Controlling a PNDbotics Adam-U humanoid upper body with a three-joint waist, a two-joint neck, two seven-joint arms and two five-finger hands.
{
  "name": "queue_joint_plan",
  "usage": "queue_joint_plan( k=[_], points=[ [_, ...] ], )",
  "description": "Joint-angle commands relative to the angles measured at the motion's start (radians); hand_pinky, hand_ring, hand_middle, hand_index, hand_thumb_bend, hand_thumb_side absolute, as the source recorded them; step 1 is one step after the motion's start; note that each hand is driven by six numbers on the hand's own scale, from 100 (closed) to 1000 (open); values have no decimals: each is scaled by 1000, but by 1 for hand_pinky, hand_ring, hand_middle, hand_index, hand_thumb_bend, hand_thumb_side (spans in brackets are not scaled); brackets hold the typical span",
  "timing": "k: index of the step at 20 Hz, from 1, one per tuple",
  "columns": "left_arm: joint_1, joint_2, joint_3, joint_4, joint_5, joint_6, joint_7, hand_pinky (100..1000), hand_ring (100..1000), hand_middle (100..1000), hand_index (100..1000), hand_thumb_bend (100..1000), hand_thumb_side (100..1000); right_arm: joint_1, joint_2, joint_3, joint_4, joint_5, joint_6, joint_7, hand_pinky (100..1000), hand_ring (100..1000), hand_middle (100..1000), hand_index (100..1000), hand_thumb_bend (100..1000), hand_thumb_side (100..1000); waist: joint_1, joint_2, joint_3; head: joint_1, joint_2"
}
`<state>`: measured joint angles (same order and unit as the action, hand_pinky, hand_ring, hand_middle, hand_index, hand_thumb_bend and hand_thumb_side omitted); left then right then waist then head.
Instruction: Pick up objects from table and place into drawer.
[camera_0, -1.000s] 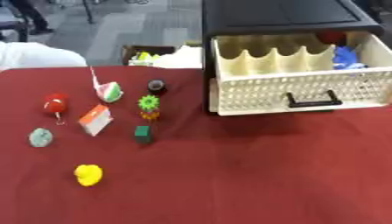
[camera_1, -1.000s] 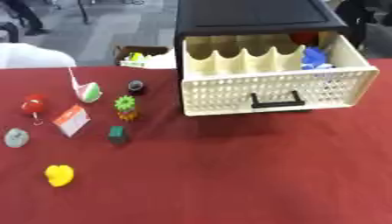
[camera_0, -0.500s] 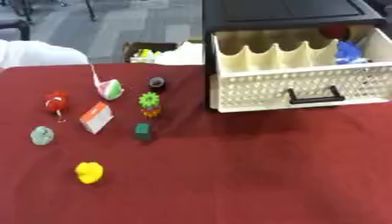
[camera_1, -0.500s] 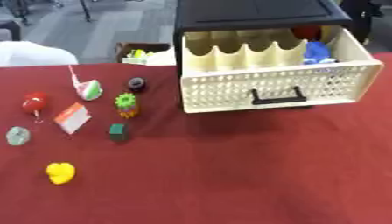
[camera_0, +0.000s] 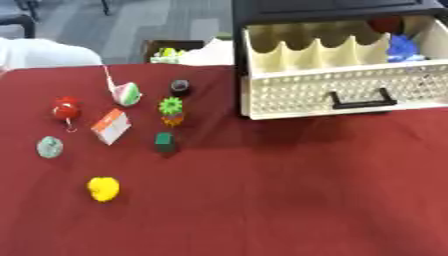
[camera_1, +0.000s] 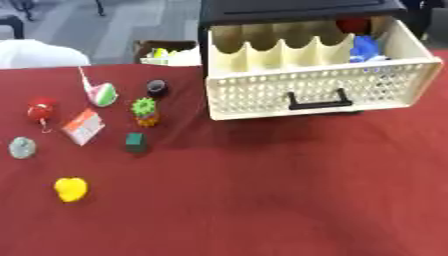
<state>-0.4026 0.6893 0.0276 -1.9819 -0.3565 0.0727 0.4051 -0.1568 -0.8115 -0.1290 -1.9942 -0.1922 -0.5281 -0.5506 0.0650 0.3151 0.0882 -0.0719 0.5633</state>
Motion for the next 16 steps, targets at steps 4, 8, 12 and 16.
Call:
queue_joint_plan(
  k=[4, 8, 12, 16],
  points=[
    [12, 176, -6, -18, -119, 28, -187, 504, 603, 706, 926, 100, 614, 7, -17, -10, -6, 35, -28, -17, 638, 554, 522, 720, 100, 1000, -1, -16, -3, 12, 23],
    [23, 252, -26, -18, -165, 24, -282, 526, 611, 740, 940, 100, 651, 12, -13, -10, -6, 39, -46, -24, 637, 556, 523, 721, 100, 1000, 1, -21, -4, 9, 41],
    [31, 300, -48, -18, -202, 10, -373, 528, 609, 749, 928, 100, 688, 20, -6, -10, -6, 42, -62, -28, 637, 556, 523, 720, 100, 1000, 0, -28, -8, -46, 53],
    [31, 312, -60, -18, -223, 12, -422, 553, 630, 760, 939, 100, 746, 23, 9, -13, -6, 43, -71, -32, 636, 558, 523, 720, 100, 1000, 1, -31, -14, -96, 47]
  ],
)
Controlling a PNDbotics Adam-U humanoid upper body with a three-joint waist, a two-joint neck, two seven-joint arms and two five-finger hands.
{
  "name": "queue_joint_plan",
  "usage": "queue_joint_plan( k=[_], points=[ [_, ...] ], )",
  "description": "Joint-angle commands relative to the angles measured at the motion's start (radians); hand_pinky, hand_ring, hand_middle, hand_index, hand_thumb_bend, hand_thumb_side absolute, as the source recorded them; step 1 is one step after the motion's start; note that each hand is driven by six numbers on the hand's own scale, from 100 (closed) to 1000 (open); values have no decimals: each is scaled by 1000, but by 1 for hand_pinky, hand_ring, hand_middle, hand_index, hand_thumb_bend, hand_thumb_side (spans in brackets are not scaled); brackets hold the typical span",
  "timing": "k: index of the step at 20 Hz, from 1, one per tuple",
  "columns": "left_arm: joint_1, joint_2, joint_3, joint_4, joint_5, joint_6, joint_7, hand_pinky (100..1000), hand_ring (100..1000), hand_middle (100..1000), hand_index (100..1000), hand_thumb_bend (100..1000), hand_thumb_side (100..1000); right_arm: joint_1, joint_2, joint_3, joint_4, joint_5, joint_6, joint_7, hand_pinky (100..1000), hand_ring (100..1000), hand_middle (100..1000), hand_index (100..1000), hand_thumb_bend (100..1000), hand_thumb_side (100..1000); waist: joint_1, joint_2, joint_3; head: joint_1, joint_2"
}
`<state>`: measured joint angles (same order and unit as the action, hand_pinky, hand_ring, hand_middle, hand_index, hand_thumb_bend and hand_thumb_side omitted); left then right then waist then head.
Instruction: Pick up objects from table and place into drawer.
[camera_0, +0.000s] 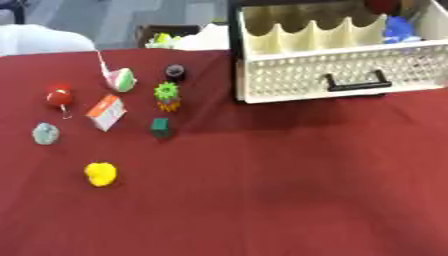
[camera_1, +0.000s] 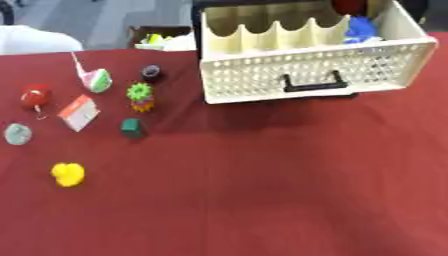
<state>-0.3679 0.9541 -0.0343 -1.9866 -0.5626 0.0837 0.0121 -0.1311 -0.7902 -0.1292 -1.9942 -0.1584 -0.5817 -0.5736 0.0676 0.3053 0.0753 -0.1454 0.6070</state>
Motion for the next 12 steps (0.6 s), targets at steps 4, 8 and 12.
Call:
queue_joint_plan(
  k=[4, 8, 12],
  points=[
    [5, 69, -22, -13, -42, 10, -101, 566, 641, 743, 991, 100, 791, 1, -2, -13, -6, 16, -28, -9, 637, 559, 524, 717, 100, 1000, -1, -24, -7, -16, 1],
    [-1, 88, -50, -13, -58, 16, -173, 569, 658, 752, 1000, 100, 764, 6, 5, -13, -6, 24, -29, -9, 637, 559, 523, 717, 100, 1000, -2, -24, -10, 14, -9],
    [-18, 106, -66, -13, -52, 53, -231, 606, 720, 774, 993, 100, 751, 7, 6, -13, -6, 28, -30, -12, 638, 559, 524, 716, 100, 1000, -3, -23, -11, 39, -18]
  ],
)
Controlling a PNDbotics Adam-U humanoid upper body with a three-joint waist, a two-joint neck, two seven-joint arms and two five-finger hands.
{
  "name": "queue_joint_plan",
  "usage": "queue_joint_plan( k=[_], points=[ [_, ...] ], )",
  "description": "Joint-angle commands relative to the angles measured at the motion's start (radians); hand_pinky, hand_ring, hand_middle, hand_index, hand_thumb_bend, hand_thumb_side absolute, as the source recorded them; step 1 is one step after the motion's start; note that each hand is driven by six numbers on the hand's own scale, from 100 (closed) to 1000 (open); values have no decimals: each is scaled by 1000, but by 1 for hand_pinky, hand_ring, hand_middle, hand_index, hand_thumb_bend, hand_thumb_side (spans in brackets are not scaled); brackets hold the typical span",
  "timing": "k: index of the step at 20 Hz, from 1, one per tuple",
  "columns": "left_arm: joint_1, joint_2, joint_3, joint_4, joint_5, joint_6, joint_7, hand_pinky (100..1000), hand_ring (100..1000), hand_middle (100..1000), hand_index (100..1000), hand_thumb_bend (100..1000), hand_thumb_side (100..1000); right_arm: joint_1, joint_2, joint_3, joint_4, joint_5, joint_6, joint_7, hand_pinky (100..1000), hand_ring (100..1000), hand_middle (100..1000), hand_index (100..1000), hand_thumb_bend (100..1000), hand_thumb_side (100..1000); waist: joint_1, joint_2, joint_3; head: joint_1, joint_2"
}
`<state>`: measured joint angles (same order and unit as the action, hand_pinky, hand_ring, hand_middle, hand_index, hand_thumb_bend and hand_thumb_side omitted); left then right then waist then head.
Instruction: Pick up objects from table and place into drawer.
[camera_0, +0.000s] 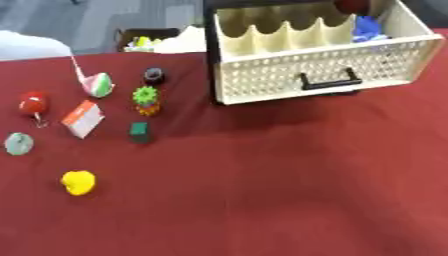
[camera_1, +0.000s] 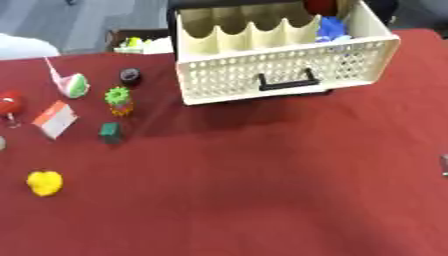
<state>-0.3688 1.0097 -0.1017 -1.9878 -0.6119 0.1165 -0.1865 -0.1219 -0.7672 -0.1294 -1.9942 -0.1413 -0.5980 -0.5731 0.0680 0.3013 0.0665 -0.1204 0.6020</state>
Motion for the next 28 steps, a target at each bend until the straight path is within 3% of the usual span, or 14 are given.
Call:
queue_joint_plan(
  k=[1, 9, 18, 23, 26, 28],
  points=[
    [-22, 55, -3, -12, -4, 36, -47, 618, 735, 778, 990, 100, 749, -2, -16, -12, -6, 12, -14, -13, 638, 559, 523, 716, 100, 1000, -3, -19, -2, 17, -13],
    [-146, 46, -69, 111, -49, 136, -137, 670, 774, 792, 968, 100, 784, 0, -11, -8, -6, 15, -9, -11, 640, 560, 524, 714, 100, 1000, -2, -22, -9, 25, -12],
    [-324, -52, -140, 352, -71, 139, -186, 682, 787, 801, 966, 100, 896, -25, -15, -4, -6, 3, 8, -8, 641, 560, 524, 712, 100, 1000, 1, -21, -18, 27, -62],
    [-395, -107, -162, 476, -71, 141, -222, 725, 813, 814, 976, 258, 974, -53, -20, -2, -6, -9, 38, -2, 642, 559, 522, 709, 100, 1000, 4, -15, -26, 26, -81],
    [-429, -134, -173, 533, -69, 127, -250, 754, 830, 811, 959, 409, 1000, -59, -18, -2, -6, -11, 48, 2, 642, 557, 521, 707, 100, 1000, 6, -11, -30, 29, -80],
    [-448, -149, -181, 567, -72, 110, -277, 763, 835, 812, 956, 436, 1000, -60, -17, -1, -6, -10, 52, 5, 643, 557, 520, 706, 100, 1000, 9, -8, -33, 30, -79]
  ],
)
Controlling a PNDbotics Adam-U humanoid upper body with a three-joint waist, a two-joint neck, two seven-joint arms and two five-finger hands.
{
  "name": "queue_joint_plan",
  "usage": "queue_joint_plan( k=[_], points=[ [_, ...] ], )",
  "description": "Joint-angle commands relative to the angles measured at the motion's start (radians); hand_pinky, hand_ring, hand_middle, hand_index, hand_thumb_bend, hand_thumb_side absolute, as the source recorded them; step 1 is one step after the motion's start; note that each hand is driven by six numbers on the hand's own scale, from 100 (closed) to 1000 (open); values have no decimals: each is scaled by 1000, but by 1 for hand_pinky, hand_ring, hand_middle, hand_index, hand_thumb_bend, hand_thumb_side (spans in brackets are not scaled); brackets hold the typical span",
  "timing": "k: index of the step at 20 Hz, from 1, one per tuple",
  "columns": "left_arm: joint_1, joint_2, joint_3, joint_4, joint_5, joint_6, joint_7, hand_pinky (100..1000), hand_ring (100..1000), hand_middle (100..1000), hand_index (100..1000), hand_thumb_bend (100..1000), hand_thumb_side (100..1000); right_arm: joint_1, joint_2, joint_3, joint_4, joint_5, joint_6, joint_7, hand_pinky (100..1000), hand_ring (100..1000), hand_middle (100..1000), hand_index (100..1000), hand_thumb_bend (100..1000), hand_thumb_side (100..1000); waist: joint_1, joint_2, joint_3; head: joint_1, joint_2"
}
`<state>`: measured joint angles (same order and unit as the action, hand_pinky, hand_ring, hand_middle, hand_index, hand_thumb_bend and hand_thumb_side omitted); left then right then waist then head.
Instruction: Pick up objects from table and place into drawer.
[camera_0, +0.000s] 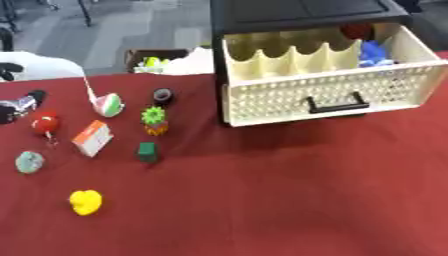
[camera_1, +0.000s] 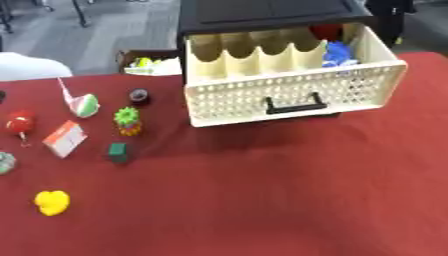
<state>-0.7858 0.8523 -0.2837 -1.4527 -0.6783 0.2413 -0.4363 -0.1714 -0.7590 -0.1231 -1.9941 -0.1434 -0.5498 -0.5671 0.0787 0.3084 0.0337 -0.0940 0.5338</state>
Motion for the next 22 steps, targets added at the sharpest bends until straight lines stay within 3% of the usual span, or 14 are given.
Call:
queue_joint_plan(
  k=[1, 3, 9, 14, 22],
  points=[
    [-41, 0, -3, 47, -6, -27, -43, 780, 844, 813, 963, 467, 1000, -11, -24, -7, -6, -7, 6, 0, 643, 556, 519, 705, 100, 1000, -1, -14, -2, 5, -10],
    [-62, -17, -9, 75, -6, -52, -79, 802, 859, 829, 1000, 520, 1000, -12, -22, -7, -6, -7, 10, 1, 643, 555, 517, 703, 100, 1000, 1, -13, -4, 7, -8],
    [-111, -64, -28, 140, -20, -96, -177, 808, 864, 838, 1000, 597, 1000, -15, -18, -4, -6, -8, 20, 8, 642, 555, 514, 699, 100, 1000, 2, -13, -8, 13, 2],
    [-149, -103, -46, 193, -72, -100, -227, 807, 861, 820, 999, 603, 1000, -19, -14, -3, -6, -16, 27, 13, 642, 555, 513, 696, 100, 1000, 3, -15, -10, 18, 5],
    [-184, -149, -44, 273, -218, -106, -230, 811, 857, 803, 980, 594, 1000, -24, -8, -4, -6, -24, 31, 22, 643, 554, 512, 692, 100, 1000, 5, -10, -18, 28, -2]
  ],
)
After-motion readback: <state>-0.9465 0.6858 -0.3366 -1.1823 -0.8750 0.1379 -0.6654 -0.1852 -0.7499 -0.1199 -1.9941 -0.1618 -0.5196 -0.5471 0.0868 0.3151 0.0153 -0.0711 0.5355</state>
